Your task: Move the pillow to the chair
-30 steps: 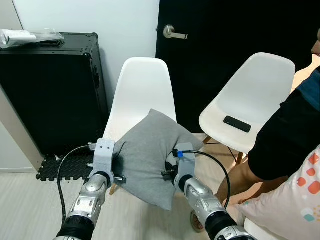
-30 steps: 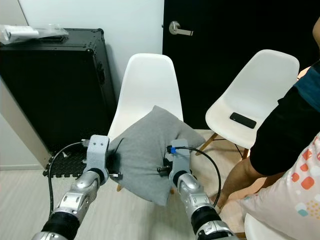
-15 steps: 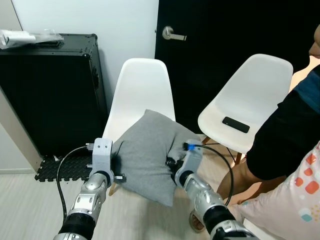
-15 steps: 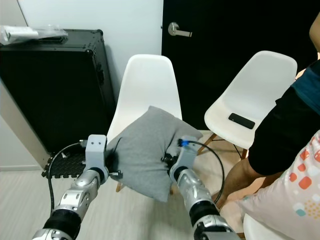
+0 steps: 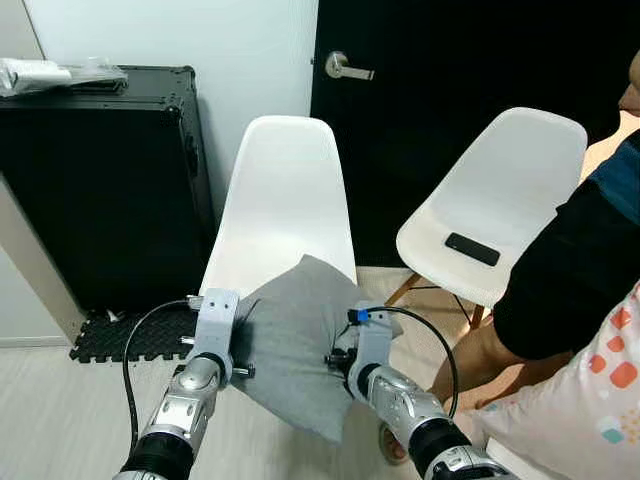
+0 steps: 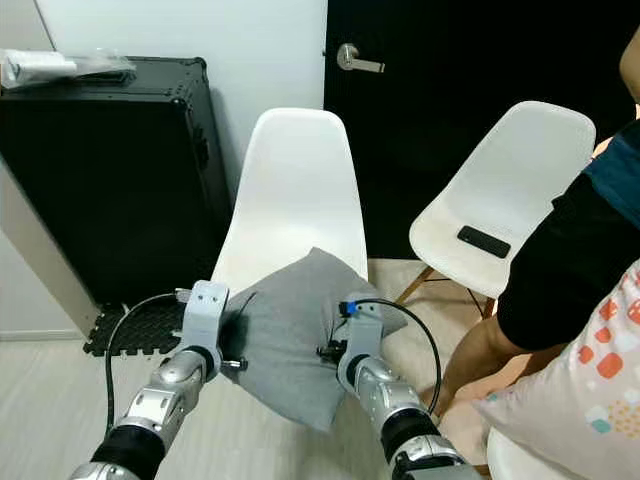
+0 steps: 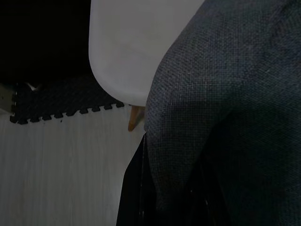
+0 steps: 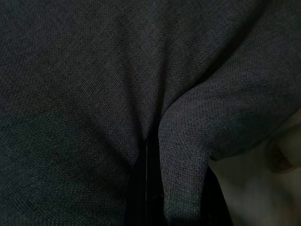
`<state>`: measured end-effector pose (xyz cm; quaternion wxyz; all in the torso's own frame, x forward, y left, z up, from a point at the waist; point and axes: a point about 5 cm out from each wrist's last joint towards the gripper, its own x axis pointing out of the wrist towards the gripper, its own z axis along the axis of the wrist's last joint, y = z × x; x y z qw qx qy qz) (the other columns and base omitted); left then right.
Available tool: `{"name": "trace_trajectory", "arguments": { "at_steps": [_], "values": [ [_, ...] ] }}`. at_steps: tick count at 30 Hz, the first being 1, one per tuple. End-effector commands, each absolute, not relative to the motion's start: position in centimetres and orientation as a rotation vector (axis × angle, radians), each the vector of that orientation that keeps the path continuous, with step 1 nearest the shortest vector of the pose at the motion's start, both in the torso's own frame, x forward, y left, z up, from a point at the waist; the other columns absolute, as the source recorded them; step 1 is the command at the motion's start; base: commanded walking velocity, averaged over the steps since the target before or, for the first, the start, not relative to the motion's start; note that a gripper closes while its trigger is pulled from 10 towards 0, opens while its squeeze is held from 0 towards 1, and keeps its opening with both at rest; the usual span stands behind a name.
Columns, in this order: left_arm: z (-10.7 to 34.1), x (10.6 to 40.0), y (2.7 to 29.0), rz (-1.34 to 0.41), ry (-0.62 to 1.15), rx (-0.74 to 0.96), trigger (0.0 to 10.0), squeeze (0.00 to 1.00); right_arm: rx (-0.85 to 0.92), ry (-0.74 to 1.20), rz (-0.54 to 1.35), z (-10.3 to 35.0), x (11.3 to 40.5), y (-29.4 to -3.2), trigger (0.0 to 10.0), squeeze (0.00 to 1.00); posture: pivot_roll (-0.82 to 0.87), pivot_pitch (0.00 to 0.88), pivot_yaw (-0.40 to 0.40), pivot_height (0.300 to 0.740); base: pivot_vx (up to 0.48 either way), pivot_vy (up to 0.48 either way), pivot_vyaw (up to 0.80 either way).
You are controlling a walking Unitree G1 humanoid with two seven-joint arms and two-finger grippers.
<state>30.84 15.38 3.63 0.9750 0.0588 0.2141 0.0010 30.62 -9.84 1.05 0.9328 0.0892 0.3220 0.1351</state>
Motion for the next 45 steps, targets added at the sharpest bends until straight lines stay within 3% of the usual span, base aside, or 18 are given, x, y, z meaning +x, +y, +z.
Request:
{"name": "trace_trajectory", "arguments": {
  "at_steps": [1, 3, 4, 5, 8, 15, 21, 23, 27, 30, 33, 45],
  "values": [
    [4.8, 31.6, 16.5, 0.057, 0.388, 0.110, 6.6, 0.00, 0.067, 0.740, 0.284, -0.3, 29.6, -11.1, 10.0, 0.00, -0.05, 0.041, -0.071, 0.740, 0.000, 0.000, 0.00],
    [4.8, 31.7, 16.5, 0.052, 0.394, 0.106, 6.4, 0.00, 0.056, 0.748, 0.290, -0.4, 29.5, -11.2, 10.0, 0.00, -0.05, 0.041, -0.071, 0.740, 0.000, 0.000, 0.00],
    [4.6, 31.6, 16.4, 0.040, 0.411, 0.086, 5.7, 0.00, 0.064, 0.748, 0.285, -0.5, 29.4, -11.3, 10.0, 0.00, -0.04, 0.043, -0.075, 0.740, 0.000, 0.000, 0.00],
    [4.2, 31.3, 16.1, 0.023, 0.449, 0.041, 10.0, 0.00, 0.102, 0.754, 0.260, -0.5, 29.4, -11.6, 10.0, 0.00, -0.05, 0.048, -0.076, 0.740, 0.000, 0.000, 0.00],
    [3.4, 30.6, 15.7, -0.003, 0.496, -0.014, 10.0, 0.00, 0.259, 0.770, 0.219, -0.5, 29.3, -11.7, 10.0, 0.00, -0.05, 0.051, -0.075, 0.740, 0.000, 0.000, 0.00],
    [3.2, 30.2, 16.2, 0.024, 0.499, 0.029, 10.0, 0.00, 0.346, 0.732, 0.274, -0.2, 29.2, -10.8, 10.0, 0.00, -0.05, 0.058, -0.071, 0.740, 0.000, 0.000, 0.00],
    [4.0, 30.8, 16.6, 0.047, 0.448, 0.085, 10.0, 0.00, 0.316, 0.676, 0.308, 0.3, 29.4, -10.5, 10.0, 0.00, -0.04, 0.054, -0.072, 0.740, 0.000, 0.000, 0.00],
    [4.2, 30.9, 17.2, 0.067, 0.447, 0.090, 10.0, 0.00, 0.282, 0.514, 0.324, 1.7, 30.3, -10.3, 10.0, 0.00, -0.04, 0.051, -0.071, 0.740, 0.000, 0.000, 0.00],
    [4.6, 31.0, 17.6, 0.093, 0.414, 0.091, 10.0, 0.00, 0.221, 0.434, 0.309, 2.3, 30.7, -10.4, 10.0, 0.00, -0.03, 0.046, -0.075, 0.740, 0.000, 0.000, 0.00],
    [4.7, 31.0, 17.7, 0.105, 0.404, 0.083, 10.0, 0.00, 0.197, 0.430, 0.308, 2.3, 30.7, -10.5, 10.0, 0.00, -0.03, 0.048, -0.076, 0.740, 0.000, 0.000, 0.00],
    [5.8, 31.0, 17.4, 0.086, 0.302, 0.009, 10.0, 0.00, 0.332, 0.408, 0.289, 2.6, 30.8, -11.0, 10.0, 0.00, -0.02, 0.052, -0.086, 0.740, 0.000, 0.000, 0.00],
    [5.9, 30.9, 17.7, 0.088, 0.296, 0.031, 10.0, 0.00, 0.283, 0.364, 0.252, 3.2, 31.5, -10.9, 10.0, 0.00, -0.01, 0.044, -0.067, 0.740, 0.000, 0.000, 0.00]
  ]
}}
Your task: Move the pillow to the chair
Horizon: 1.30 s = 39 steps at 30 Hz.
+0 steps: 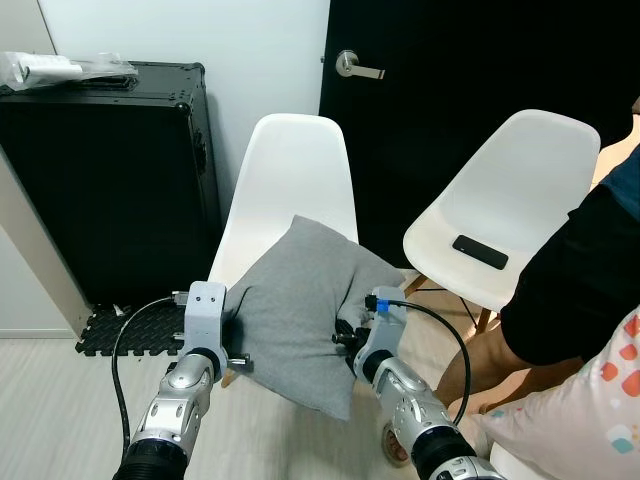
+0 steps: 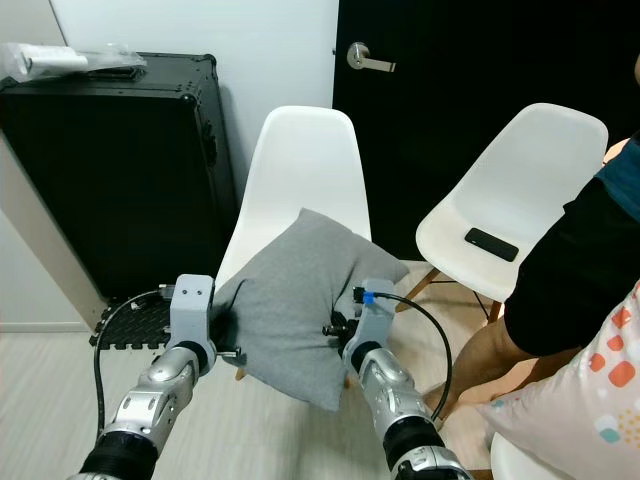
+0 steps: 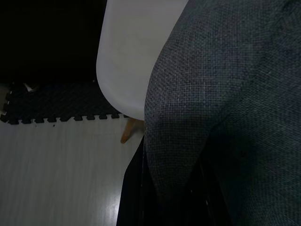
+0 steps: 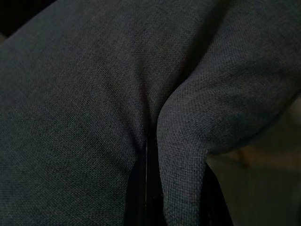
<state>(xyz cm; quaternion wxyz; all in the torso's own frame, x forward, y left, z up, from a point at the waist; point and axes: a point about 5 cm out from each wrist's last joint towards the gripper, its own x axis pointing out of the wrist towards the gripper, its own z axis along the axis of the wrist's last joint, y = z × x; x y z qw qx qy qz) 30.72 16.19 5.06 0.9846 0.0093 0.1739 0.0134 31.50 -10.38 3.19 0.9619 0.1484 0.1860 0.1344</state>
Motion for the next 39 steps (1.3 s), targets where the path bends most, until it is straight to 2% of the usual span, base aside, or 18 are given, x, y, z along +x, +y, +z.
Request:
{"name": "trace_trajectory", "arguments": {
  "at_steps": [1, 3, 10, 11, 18, 24, 39],
  "values": [
    [5.9, 30.9, 18.0, 0.094, 0.299, 0.028, 10.0, 0.00, 0.250, 0.361, 0.270, 3.2, 31.5, -10.7, 10.0, 0.00, -0.01, 0.046, -0.063, 0.740, 0.000, 0.000, 0.00],
    [5.7, 30.8, 18.3, 0.114, 0.304, 0.032, 10.0, 0.00, 0.179, 0.364, 0.298, 3.1, 31.4, -10.5, 10.0, 0.00, -0.02, 0.051, -0.062, 0.740, 0.000, 0.000, 0.00],
    [5.9, 30.9, 18.0, 0.123, 0.289, 0.032, 10.0, 0.00, 0.186, 0.359, 0.306, 3.1, 31.3, -10.6, 10.0, 0.00, -0.01, 0.043, -0.059, 0.740, 0.000, 0.000, 0.00],
    [6.4, 31.0, 18.3, 0.140, 0.239, 0.071, 10.0, 0.00, 0.196, 0.355, 0.322, 3.2, 31.4, -10.5, 10.0, 0.00, -0.01, 0.045, -0.049, 0.740, 0.000, 0.000, 0.00],
    [6.0, 30.4, 19.2, 0.140, 0.232, 0.068, 10.0, 0.00, 0.130, 0.385, 0.407, 2.5, 30.8, -10.0, 10.0, 0.00, 0.00, 0.040, -0.053, 0.740, 0.000, 0.000, 0.00],
    [6.2, 30.4, 18.9, 0.118, 0.220, 0.106, 10.0, 0.00, 0.119, 0.383, 0.414, 2.6, 30.9, -10.0, 10.0, 0.00, 0.00, 0.040, -0.056, 0.740, 0.000, 0.000, 0.00],
    [6.6, 30.9, 18.3, 0.097, 0.187, 0.072, 10.0, 0.00, 0.117, 0.371, 0.416, 3.0, 31.4, -10.1, 10.0, 0.00, -0.01, 0.042, -0.052, 0.740, 0.364, 0.000, 0.00]
  ]
}}
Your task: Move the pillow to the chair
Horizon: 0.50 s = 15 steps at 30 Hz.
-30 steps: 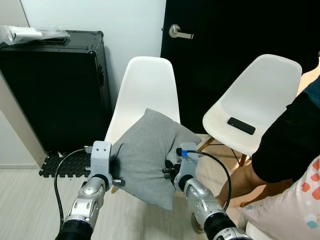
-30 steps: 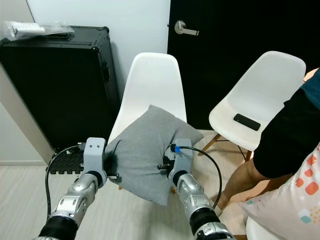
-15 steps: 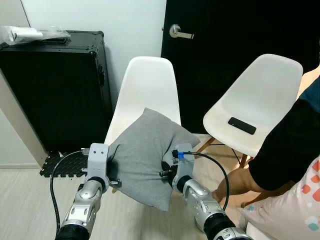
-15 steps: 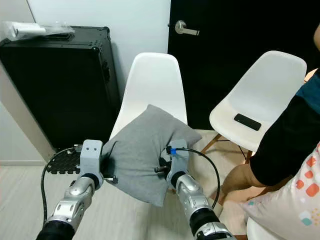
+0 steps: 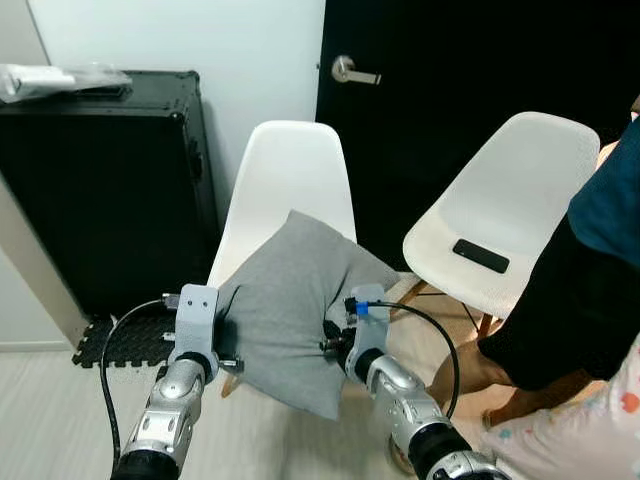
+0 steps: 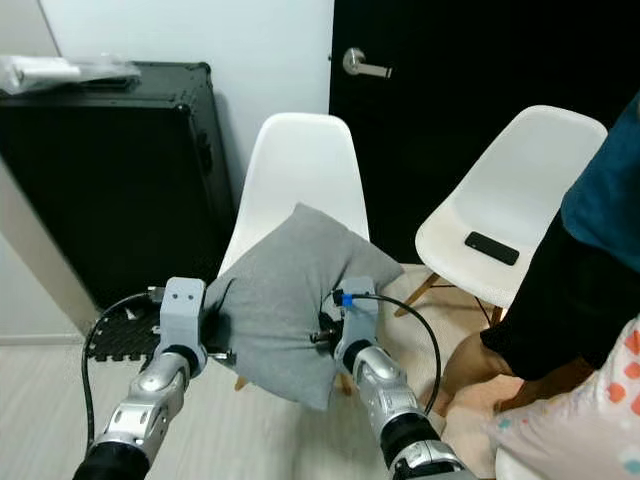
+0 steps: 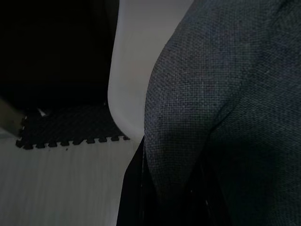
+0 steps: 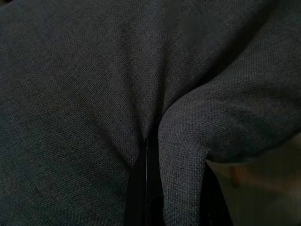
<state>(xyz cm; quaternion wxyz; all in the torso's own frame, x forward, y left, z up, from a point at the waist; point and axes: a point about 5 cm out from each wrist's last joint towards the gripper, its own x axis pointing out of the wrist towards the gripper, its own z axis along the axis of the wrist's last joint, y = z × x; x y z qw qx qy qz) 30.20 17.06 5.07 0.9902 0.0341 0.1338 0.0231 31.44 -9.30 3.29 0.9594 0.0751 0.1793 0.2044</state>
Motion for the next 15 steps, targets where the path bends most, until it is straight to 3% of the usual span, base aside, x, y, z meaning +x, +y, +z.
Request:
{"name": "trace_trajectory", "arguments": {
  "at_steps": [1, 15],
  "values": [
    [6.60, 30.87, 18.26, 0.097, 0.187, 0.072, 10.0, 0.00, 0.117, 0.371, 0.416, 3.02, 31.36, -10.12, 10.0, 0.00, -0.01, 0.042, -0.052, 0.740, 0.398, 0.000, 0.00],
    [6.62, 30.80, 18.52, 0.092, 0.180, 0.081, 10.0, 0.00, 0.141, 0.353, 0.413, 2.88, 31.11, -10.24, 10.0, 0.00, 0.00, 0.038, -0.048, 0.740, 0.397, 0.000, -0.06]
  ]
}}
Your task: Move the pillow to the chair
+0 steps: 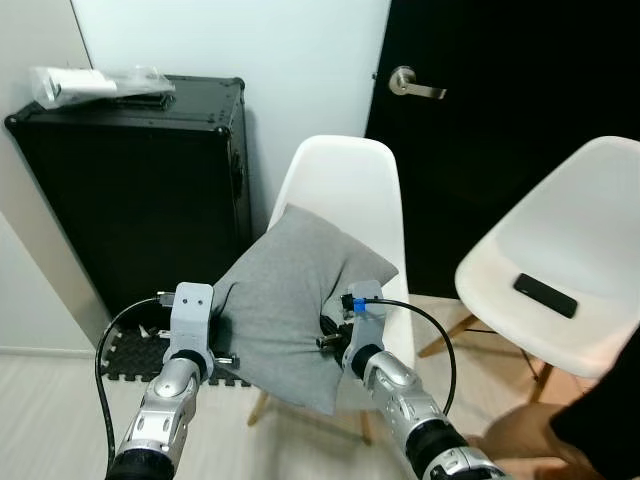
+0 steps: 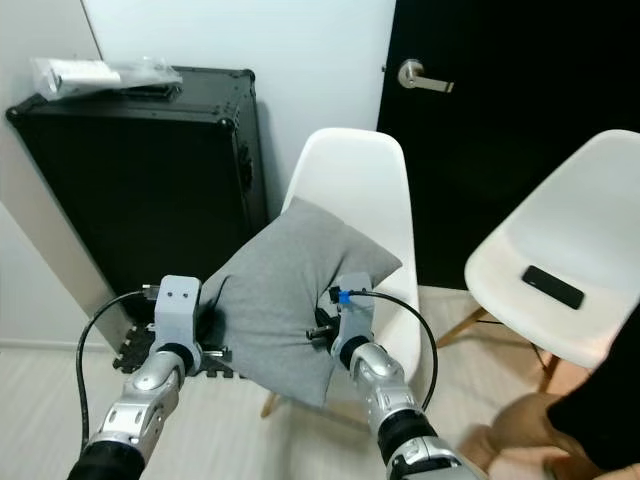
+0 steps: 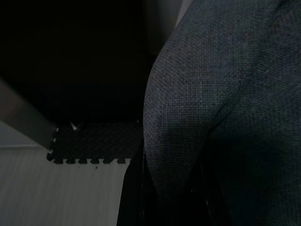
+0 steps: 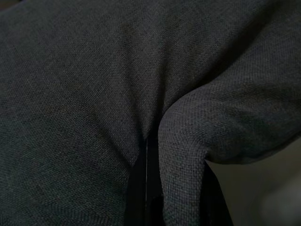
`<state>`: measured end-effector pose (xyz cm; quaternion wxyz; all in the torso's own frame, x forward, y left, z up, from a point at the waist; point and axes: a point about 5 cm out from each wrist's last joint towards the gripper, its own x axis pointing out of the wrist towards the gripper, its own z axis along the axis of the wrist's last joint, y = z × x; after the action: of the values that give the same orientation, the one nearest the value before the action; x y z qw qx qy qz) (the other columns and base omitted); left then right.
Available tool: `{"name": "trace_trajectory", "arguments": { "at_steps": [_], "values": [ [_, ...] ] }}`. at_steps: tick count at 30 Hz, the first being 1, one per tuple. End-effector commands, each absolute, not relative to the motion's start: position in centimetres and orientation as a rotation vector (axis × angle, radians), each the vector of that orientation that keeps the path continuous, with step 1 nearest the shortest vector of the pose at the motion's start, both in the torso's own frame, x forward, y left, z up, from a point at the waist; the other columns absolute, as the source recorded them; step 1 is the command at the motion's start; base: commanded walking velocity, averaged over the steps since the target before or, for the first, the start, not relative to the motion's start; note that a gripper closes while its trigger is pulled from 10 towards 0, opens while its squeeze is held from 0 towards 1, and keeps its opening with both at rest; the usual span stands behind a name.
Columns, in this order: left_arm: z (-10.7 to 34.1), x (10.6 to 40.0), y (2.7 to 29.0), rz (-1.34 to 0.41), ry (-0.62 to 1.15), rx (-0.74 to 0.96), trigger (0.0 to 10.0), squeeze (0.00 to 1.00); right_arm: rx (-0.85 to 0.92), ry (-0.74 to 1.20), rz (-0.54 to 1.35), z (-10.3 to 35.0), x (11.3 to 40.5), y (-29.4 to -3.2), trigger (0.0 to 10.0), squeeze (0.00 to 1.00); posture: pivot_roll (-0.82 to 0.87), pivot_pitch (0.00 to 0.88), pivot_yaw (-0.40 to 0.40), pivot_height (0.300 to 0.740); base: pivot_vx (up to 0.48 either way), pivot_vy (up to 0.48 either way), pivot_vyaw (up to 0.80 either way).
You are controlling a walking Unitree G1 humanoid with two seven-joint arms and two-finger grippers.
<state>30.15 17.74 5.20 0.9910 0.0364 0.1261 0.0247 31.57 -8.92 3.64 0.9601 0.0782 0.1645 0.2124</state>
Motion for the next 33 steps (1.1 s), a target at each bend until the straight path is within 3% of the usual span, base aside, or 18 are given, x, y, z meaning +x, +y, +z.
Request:
{"name": "trace_trajectory", "arguments": {
  "at_steps": [1, 10, 33],
  "values": [
    [6.63, 30.83, 18.51, 0.090, 0.181, 0.082, 10.0, 0.00, 0.143, 0.353, 0.414, 2.82, 31.04, -10.26, 10.0, 0.00, 0.00, 0.038, -0.047, 0.740, 0.398, 0.000, -0.80],
    [6.66, 30.98, 18.38, 0.079, 0.180, 0.088, 10.0, 0.00, 0.140, 0.373, 0.401, 2.38, 30.77, -10.46, 10.0, 0.00, 0.00, 0.039, -0.043, 0.740, 0.376, 0.000, -0.35],
    [5.96, 30.33, 18.52, 0.101, 0.194, 0.128, 10.0, 0.00, 0.123, 0.398, 0.425, 2.16, 30.74, -9.99, 10.0, 0.00, 0.01, 0.055, -0.065, 0.740, 0.000, 0.000, 0.00]
  ]
}}
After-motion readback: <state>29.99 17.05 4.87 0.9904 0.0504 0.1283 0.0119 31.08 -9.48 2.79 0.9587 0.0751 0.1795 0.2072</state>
